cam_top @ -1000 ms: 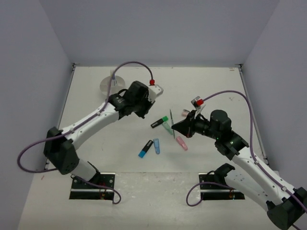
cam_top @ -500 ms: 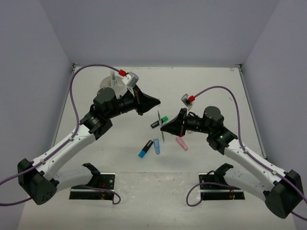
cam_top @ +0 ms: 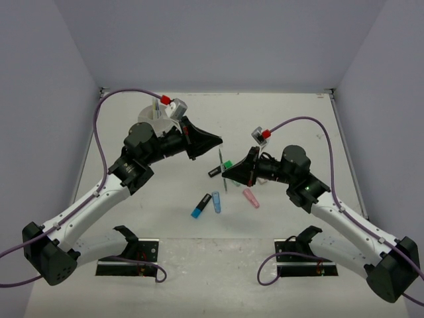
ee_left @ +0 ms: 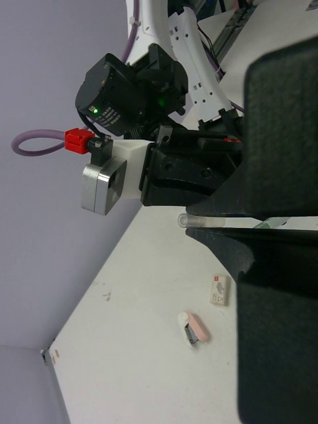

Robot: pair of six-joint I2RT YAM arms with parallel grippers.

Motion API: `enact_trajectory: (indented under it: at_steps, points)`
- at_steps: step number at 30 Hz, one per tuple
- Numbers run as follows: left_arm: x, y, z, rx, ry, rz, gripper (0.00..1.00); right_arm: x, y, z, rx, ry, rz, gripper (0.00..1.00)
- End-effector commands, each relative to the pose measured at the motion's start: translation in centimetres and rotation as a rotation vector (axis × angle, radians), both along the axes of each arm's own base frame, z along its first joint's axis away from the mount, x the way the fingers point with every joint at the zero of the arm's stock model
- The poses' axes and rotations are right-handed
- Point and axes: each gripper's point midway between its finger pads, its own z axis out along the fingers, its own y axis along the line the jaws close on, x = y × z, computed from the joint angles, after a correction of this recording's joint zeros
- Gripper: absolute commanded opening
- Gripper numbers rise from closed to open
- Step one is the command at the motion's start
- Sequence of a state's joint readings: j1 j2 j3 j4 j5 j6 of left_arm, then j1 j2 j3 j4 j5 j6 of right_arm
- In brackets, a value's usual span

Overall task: Sort the stationery into containers
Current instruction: Close the pen cap on the pen.

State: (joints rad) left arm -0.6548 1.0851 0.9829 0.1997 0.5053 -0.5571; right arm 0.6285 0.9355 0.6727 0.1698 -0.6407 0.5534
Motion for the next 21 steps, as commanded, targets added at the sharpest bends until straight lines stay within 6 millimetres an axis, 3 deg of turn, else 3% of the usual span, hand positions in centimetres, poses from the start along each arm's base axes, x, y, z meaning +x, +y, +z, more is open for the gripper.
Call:
enact_trajectory:
  at_steps: [1, 21]
  points:
    - [0.0, 0.2, 1.5, -0.035, -0.052, 0.005, 0.00, 0.0, -0.3, 2.6, 0.032, -0.086, -0.021, 0.00]
    - [0.7, -0.3, 0.5, -0.029, -0.038, 0.000, 0.00, 0.1, -0.7, 4.4, 0.048, -0.120, -0.045, 0.00]
